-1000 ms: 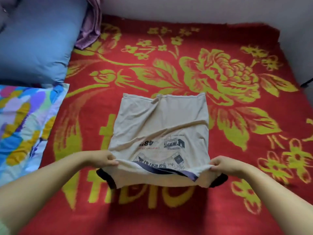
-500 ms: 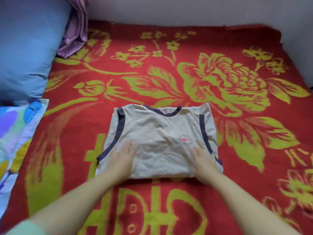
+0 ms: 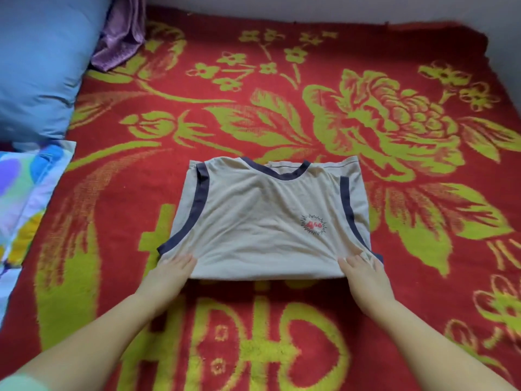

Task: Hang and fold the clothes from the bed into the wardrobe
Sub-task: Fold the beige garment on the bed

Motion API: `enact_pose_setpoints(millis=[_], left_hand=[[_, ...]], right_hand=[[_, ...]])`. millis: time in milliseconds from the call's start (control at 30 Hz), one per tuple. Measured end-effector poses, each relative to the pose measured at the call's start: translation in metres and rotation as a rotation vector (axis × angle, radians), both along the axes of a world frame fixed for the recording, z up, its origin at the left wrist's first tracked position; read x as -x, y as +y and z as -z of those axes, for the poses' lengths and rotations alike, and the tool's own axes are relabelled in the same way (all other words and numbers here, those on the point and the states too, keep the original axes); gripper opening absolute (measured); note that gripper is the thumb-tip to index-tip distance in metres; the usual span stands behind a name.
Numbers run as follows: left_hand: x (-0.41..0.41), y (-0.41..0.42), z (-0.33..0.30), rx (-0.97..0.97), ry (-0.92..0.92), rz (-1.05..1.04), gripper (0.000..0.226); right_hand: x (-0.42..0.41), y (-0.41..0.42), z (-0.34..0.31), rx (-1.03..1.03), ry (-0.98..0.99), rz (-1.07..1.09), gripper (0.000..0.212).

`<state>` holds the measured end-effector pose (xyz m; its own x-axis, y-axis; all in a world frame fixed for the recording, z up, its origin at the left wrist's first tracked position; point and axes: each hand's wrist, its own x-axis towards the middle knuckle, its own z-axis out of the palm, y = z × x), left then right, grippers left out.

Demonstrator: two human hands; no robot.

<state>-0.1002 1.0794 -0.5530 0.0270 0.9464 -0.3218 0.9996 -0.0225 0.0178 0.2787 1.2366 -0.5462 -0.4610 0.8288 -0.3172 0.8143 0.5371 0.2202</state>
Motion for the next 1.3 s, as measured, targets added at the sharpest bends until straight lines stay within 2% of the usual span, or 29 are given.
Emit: enact_pose_setpoints(millis=[33,67,100,133,167,233,267,300,333,400,433,533,600,633,667,733,767,800,833,867,900,933,1000,1067,1133,1233,1300], left_hand=[[-0.004,-0.002,-0.008,0.111,-0.005,-0.016,0.059],[-0.008,-0.004,-0.016,0.107,-0.013,0.027,0.058],[-0.014,-0.011,-0.022,0.0,-0.029,0.098,0.053],[-0.024,-0.022,-0.027,0.008,-0.048,0.124,0.044],[-0.032,-0.034,-0.029,0.05,0.01,0.178,0.041],[-0.059,-0.069,-0.02,0.322,-0.063,0.247,0.05],[-0.075,-0.088,-0.019,0.52,-0.116,0.274,0.047],[-0.09,-0.102,-0.019,0.591,-0.175,0.313,0.039],[-0.099,-0.113,-0.02,0.577,-0.241,0.309,0.032],[-0.097,-0.121,-0.017,0.496,-0.37,0.172,0.054],[-0.091,-0.118,-0.016,0.435,-0.411,0.038,0.056],[-0.06,-0.08,-0.007,0.116,-0.497,-0.408,0.022],[-0.036,-0.047,-0.003,0.017,-0.527,-0.625,0.017],[-0.027,-0.03,-0.002,0.017,-0.549,-0.715,0.022],[-0.02,-0.015,0.0,0.023,-0.592,-0.798,0.03],[-0.016,0.013,0.002,0.03,-0.72,-0.955,0.051],[-0.017,0.026,0.004,0.028,-0.789,-1.015,0.06],[-0.019,0.035,0.007,0.022,-0.836,-1.068,0.07],[-0.018,0.044,0.013,0.023,-0.847,-1.118,0.078],[-0.017,0.047,0.017,0.031,-0.82,-1.164,0.082],[-0.014,0.049,0.024,0.054,-0.768,-1.193,0.082],[-0.011,0.049,0.031,0.086,-0.723,-1.193,0.075],[-0.005,0.046,0.042,0.162,-0.595,-1.123,0.042],[0.0,0.042,0.045,0.191,-0.519,-1.111,0.022],[-0.001,0.045,0.037,0.14,-0.575,-1.158,0.019],[-0.016,0.065,0.006,-0.013,-0.743,-1.176,0.017],[-0.035,0.09,-0.02,-0.113,-0.85,-1.109,0.018]], right_hand=[[-0.002,0.0,-0.009,-0.01,-0.052,-0.001,0.04],[-0.005,-0.001,-0.019,-0.001,-0.118,-0.02,0.041],[-0.008,-0.004,-0.027,0.057,-0.203,-0.018,0.04],[-0.012,-0.01,-0.034,0.122,-0.29,-0.017,0.04],[-0.016,-0.017,-0.041,0.183,-0.388,0.009,0.038],[-0.027,-0.039,-0.048,0.225,-0.523,0.05,0.037],[-0.035,-0.05,-0.047,0.221,-0.554,0.067,0.036],[-0.044,-0.061,-0.044,0.225,-0.575,0.095,0.035],[-0.05,-0.07,-0.039,0.22,-0.564,0.135,0.037],[-0.056,-0.093,-0.025,0.141,-0.426,0.179,0.044],[-0.054,-0.105,-0.019,0.14,-0.32,0.158,0.047],[-0.015,-0.153,-0.003,0.105,0.048,-0.026,0.042],[0.032,-0.186,-0.01,0.207,0.274,-0.165,0.038],[0.054,-0.208,-0.01,0.289,0.343,-0.218,0.039],[0.075,-0.231,-0.005,0.347,0.376,-0.284,0.041],[0.115,-0.27,0.011,0.496,0.298,-0.313,0.071],[0.133,-0.282,0.017,0.562,0.253,-0.256,0.084],[0.148,-0.289,0.022,0.587,0.24,-0.211,0.082],[0.161,-0.29,0.025,0.585,0.238,-0.174,0.064],[0.169,-0.29,0.024,0.56,0.246,-0.156,0.039],[0.176,-0.287,0.026,0.554,0.233,-0.129,0.022],[0.18,-0.284,0.031,0.583,0.213,-0.107,0.024],[0.18,-0.275,0.03,0.594,0.21,-0.1,0.031],[0.173,-0.259,0.016,0.638,0.285,-0.065,0.026],[0.153,-0.245,-0.002,0.572,0.42,-0.007,0.015],[0.113,-0.227,-0.023,0.59,0.593,0.192,0.02],[0.082,-0.207,-0.038,0.462,0.677,0.363,0.018]])
